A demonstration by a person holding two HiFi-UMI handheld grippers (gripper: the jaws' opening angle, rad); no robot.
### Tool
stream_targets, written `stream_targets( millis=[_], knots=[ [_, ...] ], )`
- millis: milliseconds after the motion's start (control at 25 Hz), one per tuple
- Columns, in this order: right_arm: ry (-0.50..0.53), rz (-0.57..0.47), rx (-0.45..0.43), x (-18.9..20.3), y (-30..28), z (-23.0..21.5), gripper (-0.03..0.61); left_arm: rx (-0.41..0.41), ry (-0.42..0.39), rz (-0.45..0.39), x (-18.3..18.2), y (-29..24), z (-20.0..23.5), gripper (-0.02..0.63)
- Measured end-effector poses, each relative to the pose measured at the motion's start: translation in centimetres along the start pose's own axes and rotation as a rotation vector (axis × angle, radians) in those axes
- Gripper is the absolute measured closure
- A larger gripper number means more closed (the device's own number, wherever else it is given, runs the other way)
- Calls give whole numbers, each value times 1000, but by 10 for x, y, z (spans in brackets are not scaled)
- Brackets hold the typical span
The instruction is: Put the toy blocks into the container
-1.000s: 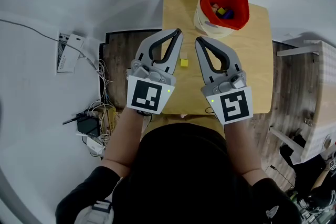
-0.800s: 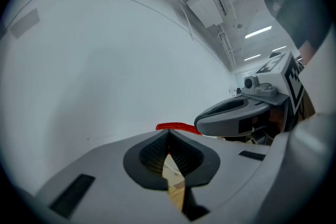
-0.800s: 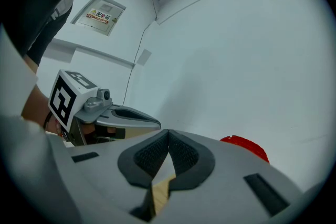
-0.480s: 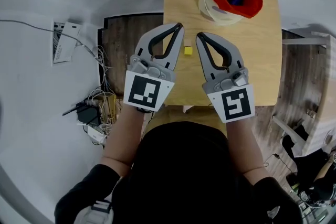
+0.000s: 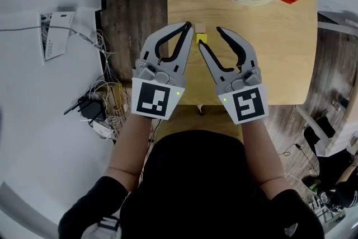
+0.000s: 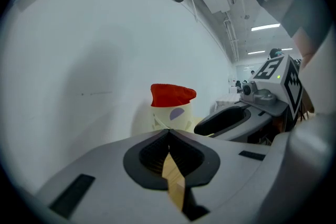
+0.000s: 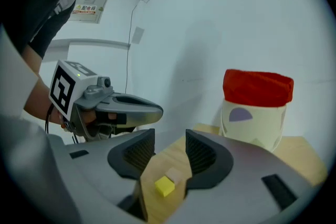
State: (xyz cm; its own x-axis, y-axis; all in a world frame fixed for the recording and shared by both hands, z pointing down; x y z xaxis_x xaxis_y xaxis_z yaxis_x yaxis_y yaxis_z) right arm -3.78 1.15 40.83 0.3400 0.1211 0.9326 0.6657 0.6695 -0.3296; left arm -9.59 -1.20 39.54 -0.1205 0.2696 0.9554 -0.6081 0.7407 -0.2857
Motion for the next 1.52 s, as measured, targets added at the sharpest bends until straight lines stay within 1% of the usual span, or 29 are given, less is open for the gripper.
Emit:
stream_targets(
  millis=[160,280,400,560,800,960,1120,1280,1400,1520],
  knots=[
    [-40,117,-28,52,-12,17,381,-1,45,36,31,-4,1,604],
    [-70,157,-36,81,-25,25,370,10,50,52,45,-4,-1,604],
    [-96,192,-46,99,-33,28,368,7,59,61,56,-4,-1,604],
    [-116,241,-53,112,-43,34,368,5,68,79,68,-4,2,604],
    [-41,326,-37,120,-49,39,368,3,89,90,76,-4,4,604],
    [-22,370,-41,123,-52,41,376,4,89,88,75,-4,5,604],
    [-19,355,-54,122,-50,41,380,4,100,89,76,-3,7,604],
    [-18,347,-32,116,-46,33,380,8,110,82,70,-2,8,604],
    [-15,320,0,101,-36,20,380,13,124,66,55,-2,4,604],
    [-7,280,45,75,-24,2,380,19,99,35,29,-3,0,604]
  ],
)
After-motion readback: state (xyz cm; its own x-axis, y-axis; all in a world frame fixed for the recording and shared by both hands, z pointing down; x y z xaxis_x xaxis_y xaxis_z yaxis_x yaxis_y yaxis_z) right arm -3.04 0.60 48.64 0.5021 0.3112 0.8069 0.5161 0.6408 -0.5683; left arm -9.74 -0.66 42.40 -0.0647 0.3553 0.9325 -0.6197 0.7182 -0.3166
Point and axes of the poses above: the fingertips, and each gripper's own axes: y backward along the fingers, z to its left, x out of its underside, the point moved 2 cm from there along y, backward along the fingers, and after that the axes turned 11 degrees about y, right-handed, at the moved point
